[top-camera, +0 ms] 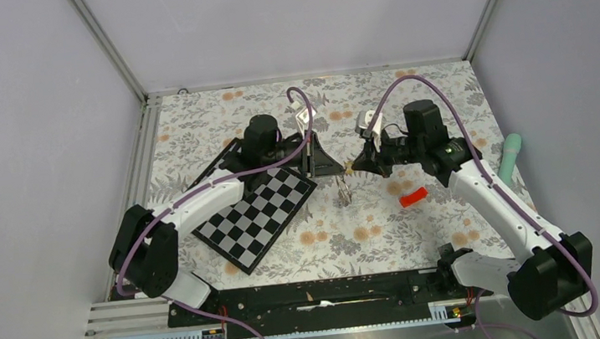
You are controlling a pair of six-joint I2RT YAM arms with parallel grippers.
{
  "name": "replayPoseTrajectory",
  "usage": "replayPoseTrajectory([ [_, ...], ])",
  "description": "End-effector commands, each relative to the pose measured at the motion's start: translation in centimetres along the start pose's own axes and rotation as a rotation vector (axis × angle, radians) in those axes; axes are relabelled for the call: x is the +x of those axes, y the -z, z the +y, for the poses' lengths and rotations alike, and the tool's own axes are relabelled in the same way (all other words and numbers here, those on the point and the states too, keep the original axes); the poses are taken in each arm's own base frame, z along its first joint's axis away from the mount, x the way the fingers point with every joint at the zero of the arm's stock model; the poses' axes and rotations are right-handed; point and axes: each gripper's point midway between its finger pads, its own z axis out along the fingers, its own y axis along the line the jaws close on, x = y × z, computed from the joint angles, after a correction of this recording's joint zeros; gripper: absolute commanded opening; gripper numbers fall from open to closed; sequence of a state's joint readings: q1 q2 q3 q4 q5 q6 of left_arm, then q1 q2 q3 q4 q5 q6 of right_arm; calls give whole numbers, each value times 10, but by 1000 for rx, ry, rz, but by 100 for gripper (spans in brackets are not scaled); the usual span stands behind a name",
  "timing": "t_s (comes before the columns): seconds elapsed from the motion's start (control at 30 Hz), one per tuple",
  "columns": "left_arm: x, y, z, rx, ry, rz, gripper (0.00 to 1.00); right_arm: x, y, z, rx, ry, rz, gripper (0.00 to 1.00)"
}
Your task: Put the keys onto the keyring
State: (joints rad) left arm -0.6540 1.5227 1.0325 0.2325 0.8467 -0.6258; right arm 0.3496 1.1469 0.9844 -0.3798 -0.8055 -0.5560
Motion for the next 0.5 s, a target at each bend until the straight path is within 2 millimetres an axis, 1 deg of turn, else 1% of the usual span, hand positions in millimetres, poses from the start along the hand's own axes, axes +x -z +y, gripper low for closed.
replayPoseTrajectory([
  [0.0, -12, 0, -9, 12, -47, -19, 22, -17, 19, -25, 147, 123, 27, 0],
  [0.1, -18, 3, -10, 5, -60, -32, 37, -7, 22, -33, 191, 144, 75, 0],
  [0.23, -30, 14, -10, -17, -83, -73, 55, 17, 21, -42, 226, 155, 149, 0],
  [0.33, -41, 25, -4, -69, -90, -119, 65, 29, 22, -47, 254, 167, 192, 0],
  [0.47, -54, 41, 11, -155, -75, -173, 74, 33, 22, -50, 276, 176, 213, 0],
])
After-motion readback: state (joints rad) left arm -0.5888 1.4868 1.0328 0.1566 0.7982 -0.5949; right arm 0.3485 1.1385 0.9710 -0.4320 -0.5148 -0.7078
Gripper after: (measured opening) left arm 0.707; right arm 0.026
